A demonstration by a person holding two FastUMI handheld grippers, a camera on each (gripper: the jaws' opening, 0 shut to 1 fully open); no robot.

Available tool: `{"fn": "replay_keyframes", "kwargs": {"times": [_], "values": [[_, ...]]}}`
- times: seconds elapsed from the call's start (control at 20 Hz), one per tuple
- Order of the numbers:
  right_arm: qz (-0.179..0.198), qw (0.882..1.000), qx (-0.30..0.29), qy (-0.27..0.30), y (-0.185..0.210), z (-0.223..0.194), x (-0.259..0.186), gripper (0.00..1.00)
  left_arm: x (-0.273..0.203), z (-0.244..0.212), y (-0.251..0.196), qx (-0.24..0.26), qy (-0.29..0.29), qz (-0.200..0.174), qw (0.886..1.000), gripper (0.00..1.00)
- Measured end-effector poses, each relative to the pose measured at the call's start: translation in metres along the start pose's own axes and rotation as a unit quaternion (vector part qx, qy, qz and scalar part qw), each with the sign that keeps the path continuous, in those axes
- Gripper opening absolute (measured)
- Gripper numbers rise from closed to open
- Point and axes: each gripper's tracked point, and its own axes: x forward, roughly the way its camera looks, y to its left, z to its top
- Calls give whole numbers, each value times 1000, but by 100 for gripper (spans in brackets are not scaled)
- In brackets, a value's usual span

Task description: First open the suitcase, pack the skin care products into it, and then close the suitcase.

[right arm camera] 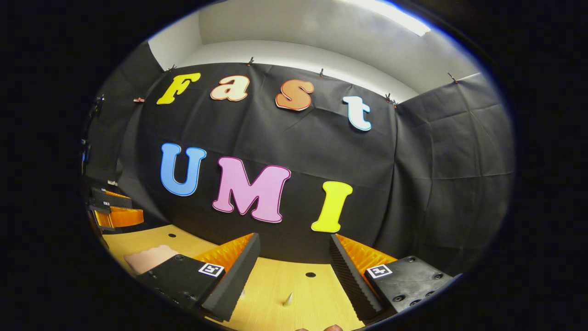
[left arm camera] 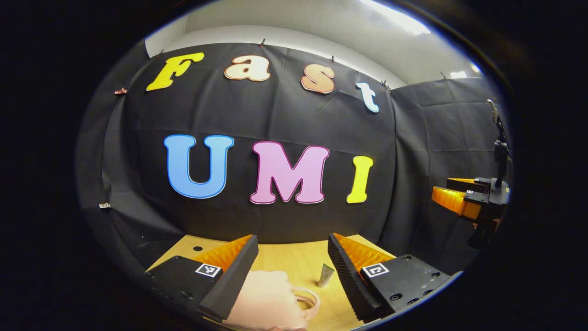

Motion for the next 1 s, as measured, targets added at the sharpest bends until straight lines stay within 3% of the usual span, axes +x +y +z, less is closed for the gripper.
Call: {"fn": "replay_keyframes", "kwargs": {"times": [0.25, 0.5, 0.7, 0.85, 1.0], "values": [[7, 1000, 5, -4, 6, 1, 4, 96, 2, -28, -28, -23, 48, -56, 997, 96], [31, 999, 19, -9, 10, -4, 15, 96, 18, -71, -55, -24, 124, -84, 988, 96], [54, 998, 21, -18, -5, -8, 36, 96, 48, -128, -95, -26, 220, -111, 969, 96], [44, 998, 46, -20, -32, -14, 53, 96, 72, -187, -98, -20, 317, -83, 945, 96], [42, 999, 21, -23, -57, -28, 62, 96, 90, -231, -99, -48, 386, -52, 920, 96]]}}
